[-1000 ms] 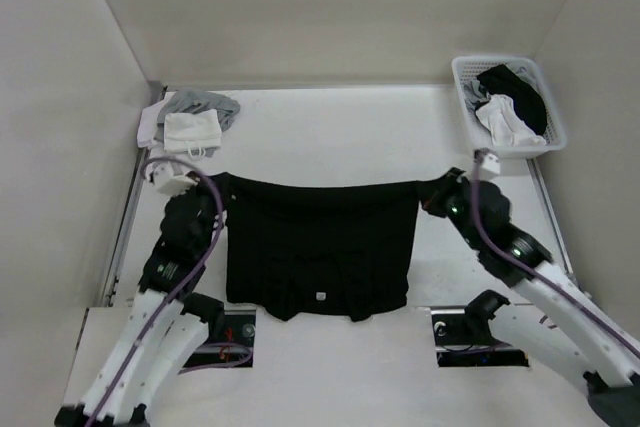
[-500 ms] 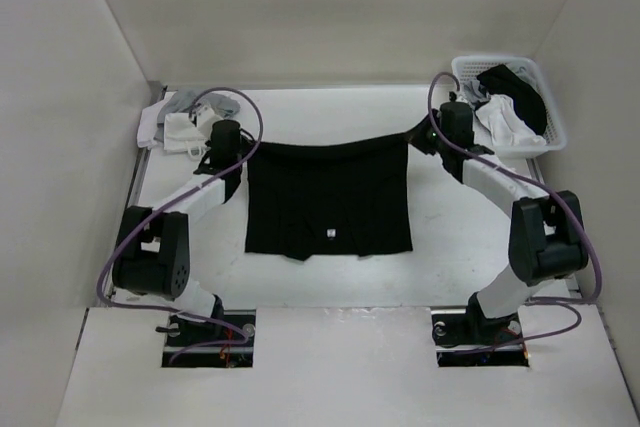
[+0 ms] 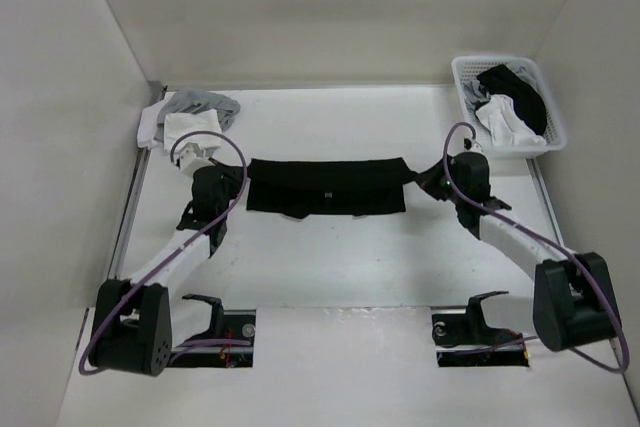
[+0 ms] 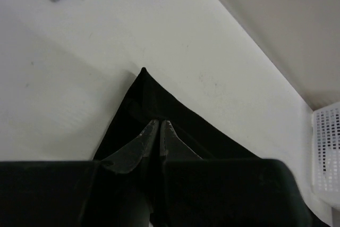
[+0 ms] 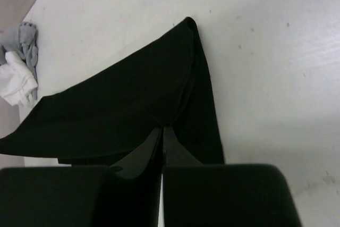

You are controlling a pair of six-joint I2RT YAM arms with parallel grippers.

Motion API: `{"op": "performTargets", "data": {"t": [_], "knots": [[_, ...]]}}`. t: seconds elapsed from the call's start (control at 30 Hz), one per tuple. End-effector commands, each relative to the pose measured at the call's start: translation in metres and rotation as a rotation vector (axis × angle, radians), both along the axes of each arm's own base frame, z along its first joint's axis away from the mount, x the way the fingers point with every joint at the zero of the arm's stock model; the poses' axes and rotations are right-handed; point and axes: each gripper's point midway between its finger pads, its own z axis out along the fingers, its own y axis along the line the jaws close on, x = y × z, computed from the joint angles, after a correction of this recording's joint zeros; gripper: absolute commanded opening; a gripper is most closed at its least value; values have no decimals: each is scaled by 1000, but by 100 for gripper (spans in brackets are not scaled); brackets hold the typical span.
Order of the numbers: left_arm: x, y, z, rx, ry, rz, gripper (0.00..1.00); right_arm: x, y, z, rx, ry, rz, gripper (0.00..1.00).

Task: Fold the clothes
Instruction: Fold the tank top

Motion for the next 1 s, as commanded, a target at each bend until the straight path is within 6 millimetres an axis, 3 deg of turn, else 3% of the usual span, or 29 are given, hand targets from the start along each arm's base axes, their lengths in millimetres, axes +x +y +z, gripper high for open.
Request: {"op": "performTargets", "data": {"t": [0.0, 0.27, 0.33, 0.43, 0.53, 0.63, 0.73, 0.83, 0.87, 0.97], "knots": [[-18, -1, 12, -43, -73, -25, 2, -11, -3, 22, 26, -107, -22, 3], [-70, 3, -54, -41, 52, -46, 7, -77, 5, -49, 34, 73, -2, 6], [-78, 9, -66, -52, 82, -25, 12, -89, 8, -61, 53, 111, -3, 13], [-83, 19, -63, -81, 78, 20, 25, -99, 9, -63, 73, 108, -12, 34], [-79, 17, -35, -112, 6, 29, 26, -93, -2, -52, 49, 63, -51, 50], [-67, -15, -14, -118, -15, -54, 26, -76, -3, -45, 18, 50, -51, 55], [-57, -65, -6, -90, -15, -171, 26, -53, 2, -53, -18, 83, -32, 56], [-50, -111, -3, -65, -28, -263, 26, -39, 8, -68, -21, 133, -2, 53], [-48, -128, -4, -59, -24, -301, 26, -37, 11, -72, -9, 138, 1, 45], [-48, -177, -10, -43, -10, -411, 26, -36, 17, -70, 23, 138, 12, 48]]}}
